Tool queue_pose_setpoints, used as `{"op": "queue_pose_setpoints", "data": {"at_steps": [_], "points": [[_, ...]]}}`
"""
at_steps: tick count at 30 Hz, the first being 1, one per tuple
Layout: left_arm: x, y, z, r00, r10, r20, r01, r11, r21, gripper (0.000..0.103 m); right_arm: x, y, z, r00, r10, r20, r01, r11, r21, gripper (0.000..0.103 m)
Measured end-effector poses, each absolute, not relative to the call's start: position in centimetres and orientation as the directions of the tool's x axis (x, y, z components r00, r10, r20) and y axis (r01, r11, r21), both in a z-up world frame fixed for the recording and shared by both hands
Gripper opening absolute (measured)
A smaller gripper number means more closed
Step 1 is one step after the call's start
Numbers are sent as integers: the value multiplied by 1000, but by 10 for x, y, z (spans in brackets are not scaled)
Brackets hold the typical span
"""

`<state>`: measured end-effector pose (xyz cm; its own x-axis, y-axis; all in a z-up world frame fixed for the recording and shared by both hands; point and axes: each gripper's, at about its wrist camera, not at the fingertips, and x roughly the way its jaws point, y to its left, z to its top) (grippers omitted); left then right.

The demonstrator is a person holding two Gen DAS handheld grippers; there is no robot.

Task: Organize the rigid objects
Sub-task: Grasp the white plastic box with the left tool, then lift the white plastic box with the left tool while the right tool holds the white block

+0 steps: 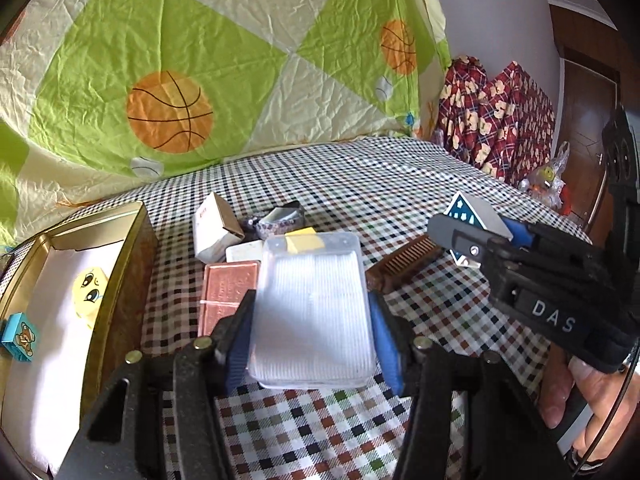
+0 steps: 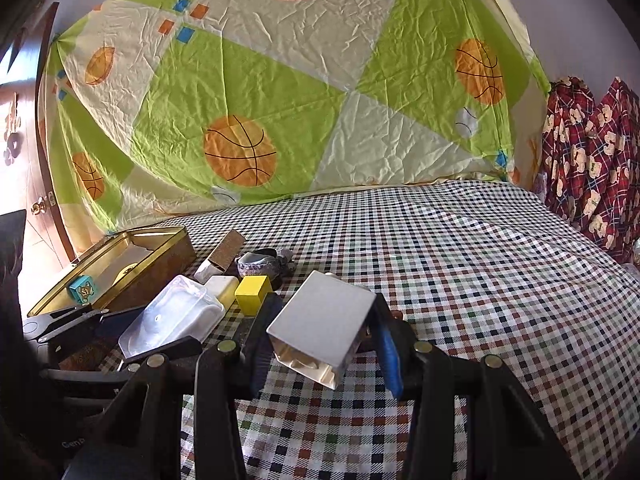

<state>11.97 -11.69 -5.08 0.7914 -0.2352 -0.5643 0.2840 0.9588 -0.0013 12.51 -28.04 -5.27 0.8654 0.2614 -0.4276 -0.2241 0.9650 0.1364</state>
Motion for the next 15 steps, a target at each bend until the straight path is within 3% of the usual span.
{"op": "queue_pose_setpoints", "data": {"at_steps": [15], "points": [[102, -104, -42, 872, -202, -446, 220, 975, -11, 53, 112, -277, -50, 891, 287, -351, -265, 958, 110, 47]]}}
